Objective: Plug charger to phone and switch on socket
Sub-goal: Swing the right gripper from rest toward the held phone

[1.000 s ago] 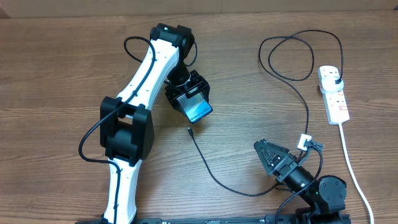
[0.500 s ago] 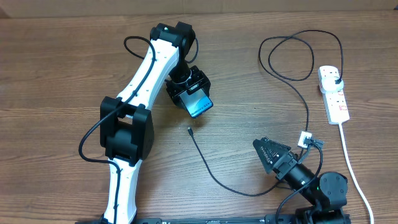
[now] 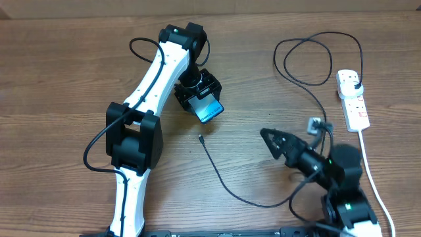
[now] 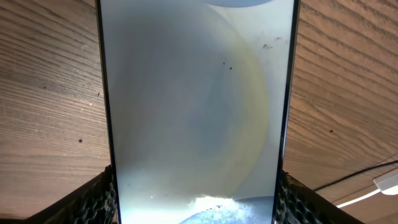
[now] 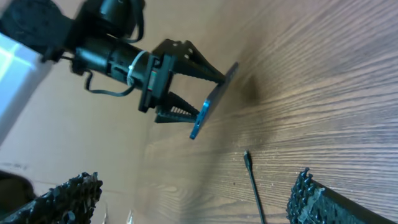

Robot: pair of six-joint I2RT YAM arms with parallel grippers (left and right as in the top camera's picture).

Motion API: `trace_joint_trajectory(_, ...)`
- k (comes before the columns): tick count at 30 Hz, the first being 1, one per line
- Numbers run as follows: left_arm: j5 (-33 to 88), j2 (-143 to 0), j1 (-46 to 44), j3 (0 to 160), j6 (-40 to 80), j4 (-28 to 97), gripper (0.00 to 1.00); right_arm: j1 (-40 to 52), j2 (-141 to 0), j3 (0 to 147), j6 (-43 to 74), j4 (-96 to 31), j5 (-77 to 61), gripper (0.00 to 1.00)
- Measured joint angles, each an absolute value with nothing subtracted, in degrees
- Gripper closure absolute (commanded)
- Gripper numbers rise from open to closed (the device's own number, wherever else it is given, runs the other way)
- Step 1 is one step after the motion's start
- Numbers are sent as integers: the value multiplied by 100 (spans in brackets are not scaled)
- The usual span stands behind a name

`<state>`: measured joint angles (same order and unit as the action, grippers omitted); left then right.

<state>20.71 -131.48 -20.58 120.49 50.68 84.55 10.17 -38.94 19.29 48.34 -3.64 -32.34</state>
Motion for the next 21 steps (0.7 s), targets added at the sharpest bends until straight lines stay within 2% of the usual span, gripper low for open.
trace_joint_trajectory(9, 2069, -13148, -2071, 12049, 5109, 8453, 96, 2359, -5693, 2941, 4744, -349, -2324, 2)
trace_joint_trajectory(12, 2056, -13148, -2106, 12049, 5168, 8455, 96, 2707, -6147, 3201, 4777, -349, -1988, 6)
trace_joint_trajectory(21, 1940, -13148, -2368, 12049, 5564, 8399, 96, 3004, -7371, 3607, 5441, -340, -1321, 12)
